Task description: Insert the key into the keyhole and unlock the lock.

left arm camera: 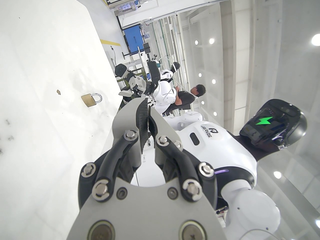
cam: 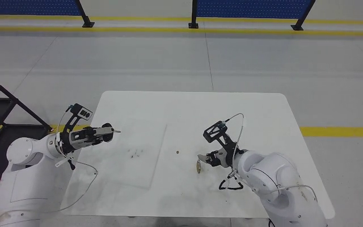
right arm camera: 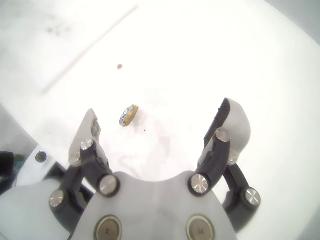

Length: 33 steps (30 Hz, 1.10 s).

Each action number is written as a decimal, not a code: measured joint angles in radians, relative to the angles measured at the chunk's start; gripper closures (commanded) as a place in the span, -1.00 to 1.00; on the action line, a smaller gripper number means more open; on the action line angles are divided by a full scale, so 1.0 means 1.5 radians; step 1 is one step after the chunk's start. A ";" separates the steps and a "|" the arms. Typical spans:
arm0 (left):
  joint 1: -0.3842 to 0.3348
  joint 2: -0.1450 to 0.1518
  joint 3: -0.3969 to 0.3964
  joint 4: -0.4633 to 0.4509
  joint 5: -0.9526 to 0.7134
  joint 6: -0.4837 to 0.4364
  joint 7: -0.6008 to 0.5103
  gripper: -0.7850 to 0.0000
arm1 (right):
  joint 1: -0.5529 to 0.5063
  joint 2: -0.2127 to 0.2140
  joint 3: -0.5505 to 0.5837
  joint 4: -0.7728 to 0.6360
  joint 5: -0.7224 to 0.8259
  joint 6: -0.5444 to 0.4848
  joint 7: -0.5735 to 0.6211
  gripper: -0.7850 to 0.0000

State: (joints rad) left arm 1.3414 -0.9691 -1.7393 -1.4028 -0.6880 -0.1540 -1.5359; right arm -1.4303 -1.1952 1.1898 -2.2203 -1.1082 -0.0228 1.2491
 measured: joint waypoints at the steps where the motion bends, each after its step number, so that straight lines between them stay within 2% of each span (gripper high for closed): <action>1: 0.000 0.000 0.000 0.000 0.000 0.000 0.000 1.00 | 0.000 0.000 0.000 0.000 0.000 0.000 0.000 -1.00; 7: 0.000 0.000 0.000 0.000 0.000 0.000 0.000 1.00 | 0.006 -0.001 -0.020 -0.014 0.001 0.005 -0.016 -1.00; 18: 0.000 0.000 0.000 0.000 0.000 0.000 0.000 1.00 | 0.140 -0.027 -0.141 0.025 -0.001 0.166 0.187 -1.00; 24: 0.000 0.000 0.000 0.000 0.000 0.000 0.000 1.00 | 0.203 -0.031 -0.219 0.114 0.012 0.206 0.191 -1.00; 33: 0.000 0.000 0.000 0.000 0.000 0.000 0.000 1.00 | 0.236 -0.027 -0.250 0.145 0.017 0.205 0.191 -1.00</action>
State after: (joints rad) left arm 1.3414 -0.9691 -1.7393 -1.4028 -0.6880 -0.1540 -1.5359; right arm -1.0767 -1.2362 0.8147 -2.0033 -1.0825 0.2844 1.5359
